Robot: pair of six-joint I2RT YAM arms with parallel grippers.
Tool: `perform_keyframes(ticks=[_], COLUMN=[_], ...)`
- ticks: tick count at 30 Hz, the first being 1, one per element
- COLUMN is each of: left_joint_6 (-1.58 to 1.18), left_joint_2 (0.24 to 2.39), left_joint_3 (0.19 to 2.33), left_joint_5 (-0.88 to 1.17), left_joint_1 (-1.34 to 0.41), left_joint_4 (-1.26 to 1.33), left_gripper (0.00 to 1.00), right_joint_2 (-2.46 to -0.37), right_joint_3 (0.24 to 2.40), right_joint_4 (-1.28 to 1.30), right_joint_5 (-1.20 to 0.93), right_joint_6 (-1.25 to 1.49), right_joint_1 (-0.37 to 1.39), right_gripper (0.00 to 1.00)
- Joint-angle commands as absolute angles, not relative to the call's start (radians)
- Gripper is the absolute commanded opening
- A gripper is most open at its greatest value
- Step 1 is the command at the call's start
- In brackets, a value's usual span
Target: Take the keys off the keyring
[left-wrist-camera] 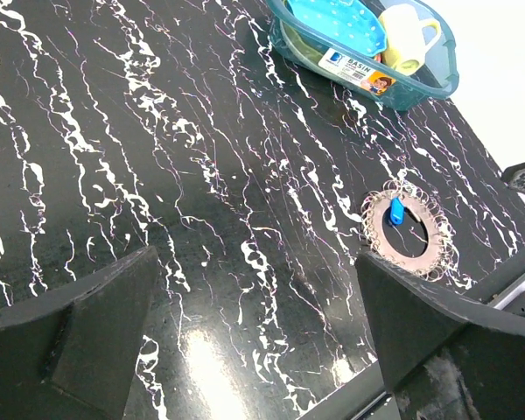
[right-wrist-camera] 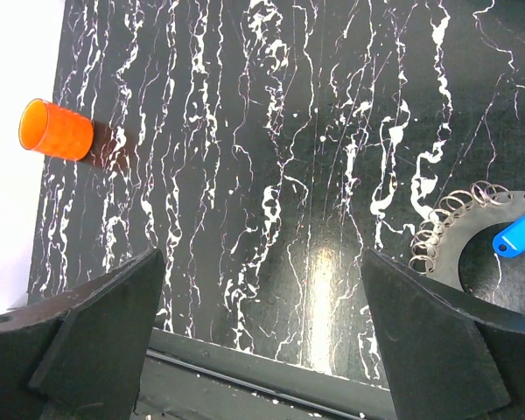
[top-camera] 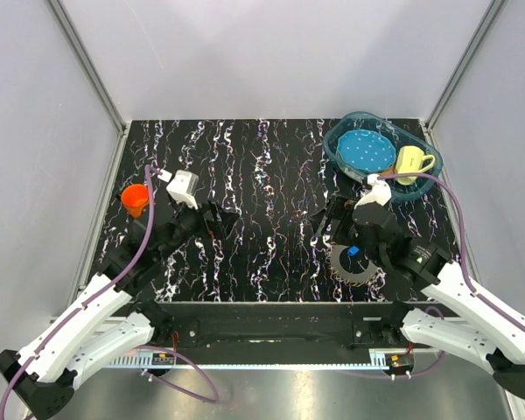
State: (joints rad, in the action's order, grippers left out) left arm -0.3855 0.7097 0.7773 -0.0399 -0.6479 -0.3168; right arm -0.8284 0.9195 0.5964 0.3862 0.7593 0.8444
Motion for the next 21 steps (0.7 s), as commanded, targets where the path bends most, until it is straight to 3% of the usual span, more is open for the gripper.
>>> perform_keyframes(ticks=[1, 13, 17, 21], left_joint_6=[-0.353, -0.33, -0.318, -0.313], left_joint_2=[0.716, 0.683, 0.675, 0.675], left_joint_3=[0.828, 0.828, 0.822, 0.819], left_joint_5=[-0.077, -0.103, -0.104, -0.104], left_joint_1=[-0.646, -0.646, -0.646, -0.646], left_joint_4=[-0.316, -0.337, -0.334, -0.334], left_gripper=[0.99, 0.99, 0.99, 0.99], right_joint_2=[-0.81, -0.941, -1.035, -1.147], right_joint_3=[0.923, 0.983, 0.983, 0.971], right_joint_4=[0.603, 0.94, 0.959, 0.886], right_joint_5=[0.452, 0.73, 0.738, 0.666], right_joint_6=[0.827, 1.028, 1.008, 0.924], right_joint_1=[0.85, 0.85, 0.845, 0.802], right_gripper=[1.0, 0.95, 0.8, 0.72])
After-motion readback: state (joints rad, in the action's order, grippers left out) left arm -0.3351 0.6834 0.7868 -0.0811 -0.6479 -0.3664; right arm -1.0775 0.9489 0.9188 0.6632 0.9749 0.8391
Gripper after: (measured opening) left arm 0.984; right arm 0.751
